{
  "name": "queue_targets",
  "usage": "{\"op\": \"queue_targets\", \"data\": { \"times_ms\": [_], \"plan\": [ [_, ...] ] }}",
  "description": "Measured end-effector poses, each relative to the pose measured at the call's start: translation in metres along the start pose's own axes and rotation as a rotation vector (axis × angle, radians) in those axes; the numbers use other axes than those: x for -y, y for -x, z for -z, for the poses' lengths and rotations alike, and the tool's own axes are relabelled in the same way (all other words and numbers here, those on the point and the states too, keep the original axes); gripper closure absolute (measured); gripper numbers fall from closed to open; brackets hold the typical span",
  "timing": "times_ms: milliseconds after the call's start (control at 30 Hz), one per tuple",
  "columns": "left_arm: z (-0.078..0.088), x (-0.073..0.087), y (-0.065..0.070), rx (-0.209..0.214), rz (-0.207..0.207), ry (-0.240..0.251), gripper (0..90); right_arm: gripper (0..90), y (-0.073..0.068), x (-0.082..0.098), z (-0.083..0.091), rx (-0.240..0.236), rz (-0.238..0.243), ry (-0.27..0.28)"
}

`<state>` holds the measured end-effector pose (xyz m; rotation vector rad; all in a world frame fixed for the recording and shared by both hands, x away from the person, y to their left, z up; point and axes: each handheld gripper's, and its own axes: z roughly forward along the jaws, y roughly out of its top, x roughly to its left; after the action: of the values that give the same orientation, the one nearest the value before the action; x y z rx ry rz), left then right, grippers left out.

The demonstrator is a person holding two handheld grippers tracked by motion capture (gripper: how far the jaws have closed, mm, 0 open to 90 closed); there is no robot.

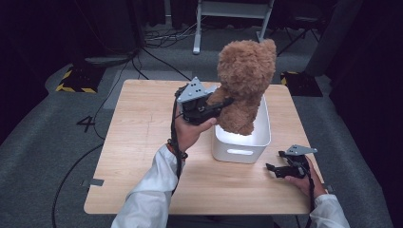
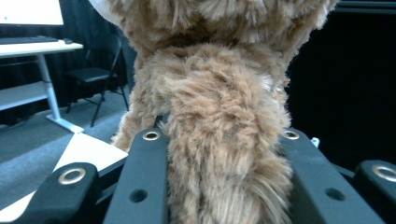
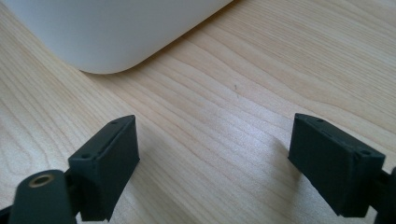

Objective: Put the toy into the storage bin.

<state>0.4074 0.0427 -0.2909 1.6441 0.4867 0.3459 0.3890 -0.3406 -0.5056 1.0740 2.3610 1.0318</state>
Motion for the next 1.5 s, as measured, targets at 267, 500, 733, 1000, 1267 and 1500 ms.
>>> {"op": "queue_targets", "data": {
  "times_ms": [267,500,733,1000,1267,1500],
  "plan": [
    [-0.027,0.012,0.008,0.059,0.016,-0.017,69.6,15.8,0.0,0.0,0.0,-0.001,0.0,0.0],
    [-0.046,0.024,0.015,0.091,0.01,-0.042,69.5,15.8,0.0,0.0,0.0,-0.001,0.0,0.0],
    [-0.06,0.034,0.015,0.099,0.024,-0.079,69.3,15.8,0.0,0.0,0.0,-0.001,-0.001,0.0],
    [-0.069,0.037,0.01,0.116,0.054,-0.101,69.2,15.8,0.0,0.0,0.0,-0.001,0.0,0.0],
    [-0.078,0.039,0.004,0.098,0.045,-0.168,69.1,15.8,0.0,0.0,0.0,0.0,0.0,0.0],
    [-0.092,0.043,0.002,0.064,-0.009,-0.301,68.3,15.9,0.0,0.0,0.0,0.0,0.0,0.0]
  ]
}}
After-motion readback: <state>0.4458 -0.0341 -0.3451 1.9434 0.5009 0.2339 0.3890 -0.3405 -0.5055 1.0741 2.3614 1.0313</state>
